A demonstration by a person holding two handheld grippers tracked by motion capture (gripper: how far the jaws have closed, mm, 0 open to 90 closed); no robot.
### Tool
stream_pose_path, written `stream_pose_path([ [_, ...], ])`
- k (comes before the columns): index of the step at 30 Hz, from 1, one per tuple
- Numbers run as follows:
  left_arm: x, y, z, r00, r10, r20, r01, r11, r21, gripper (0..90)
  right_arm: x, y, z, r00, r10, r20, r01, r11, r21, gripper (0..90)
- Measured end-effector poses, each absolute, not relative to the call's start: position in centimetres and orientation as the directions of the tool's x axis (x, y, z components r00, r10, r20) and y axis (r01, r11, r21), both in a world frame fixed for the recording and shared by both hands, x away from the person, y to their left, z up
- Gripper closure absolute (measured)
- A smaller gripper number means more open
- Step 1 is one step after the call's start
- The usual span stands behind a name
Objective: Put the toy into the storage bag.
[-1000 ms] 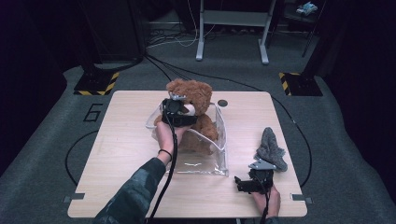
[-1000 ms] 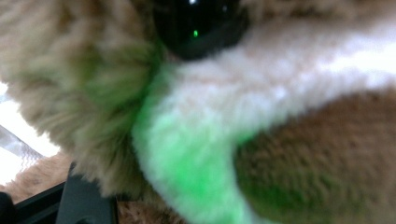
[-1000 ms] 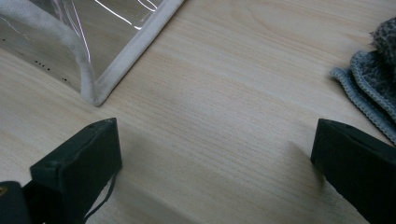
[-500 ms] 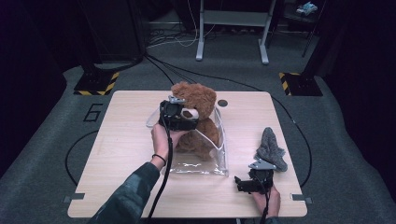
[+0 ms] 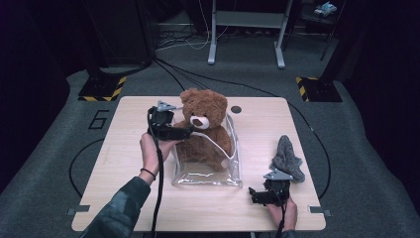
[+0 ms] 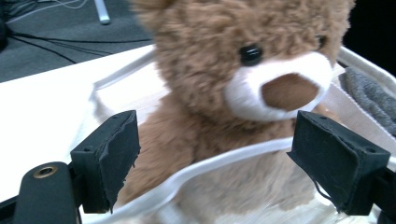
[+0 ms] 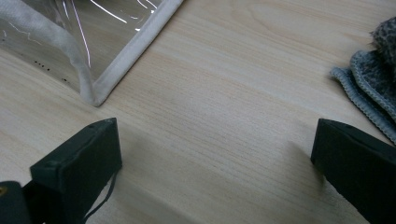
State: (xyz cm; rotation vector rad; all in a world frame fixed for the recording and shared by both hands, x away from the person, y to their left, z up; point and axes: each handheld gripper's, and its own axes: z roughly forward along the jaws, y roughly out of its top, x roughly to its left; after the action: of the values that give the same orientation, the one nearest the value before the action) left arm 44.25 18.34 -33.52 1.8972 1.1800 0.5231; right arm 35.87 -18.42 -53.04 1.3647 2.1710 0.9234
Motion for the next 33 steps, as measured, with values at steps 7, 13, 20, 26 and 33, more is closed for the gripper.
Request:
stream_pose_path([
  [7, 42.1, 21.9, -33.6, 0.448, 0.893, -0.042, 0.516, -0.220, 0.828, 13.9, 35.9, -18.4, -53.0, -0.435, 0.901, 0.002, 0.627, 0.301, 0.719, 0.7],
  [13, 40.2, 24.5, -34.9, 0.418, 0.907, -0.046, 0.521, -0.198, 0.830, 13.5, 35.9, -18.4, -53.1, -0.424, 0.906, 0.003, 0.630, 0.292, 0.720, 0.7],
  [20, 38.5, 27.7, -38.4, 0.378, 0.925, -0.033, 0.565, -0.202, 0.800, 11.9, 35.9, -18.4, -53.1, -0.424, 0.906, 0.003, 0.630, 0.292, 0.719, 0.8],
  [26, 36.7, 29.8, -44.3, 0.342, 0.938, -0.057, 0.639, -0.187, 0.746, 10.2, 35.9, -18.4, -53.1, -0.424, 0.906, 0.004, 0.630, 0.292, 0.719, 0.8],
  [33, 35.4, 31.1, -50.2, 0.297, 0.953, -0.059, 0.701, -0.176, 0.691, 7.2, 35.9, -18.4, -53.1, -0.424, 0.906, 0.004, 0.630, 0.292, 0.720, 0.8],
])
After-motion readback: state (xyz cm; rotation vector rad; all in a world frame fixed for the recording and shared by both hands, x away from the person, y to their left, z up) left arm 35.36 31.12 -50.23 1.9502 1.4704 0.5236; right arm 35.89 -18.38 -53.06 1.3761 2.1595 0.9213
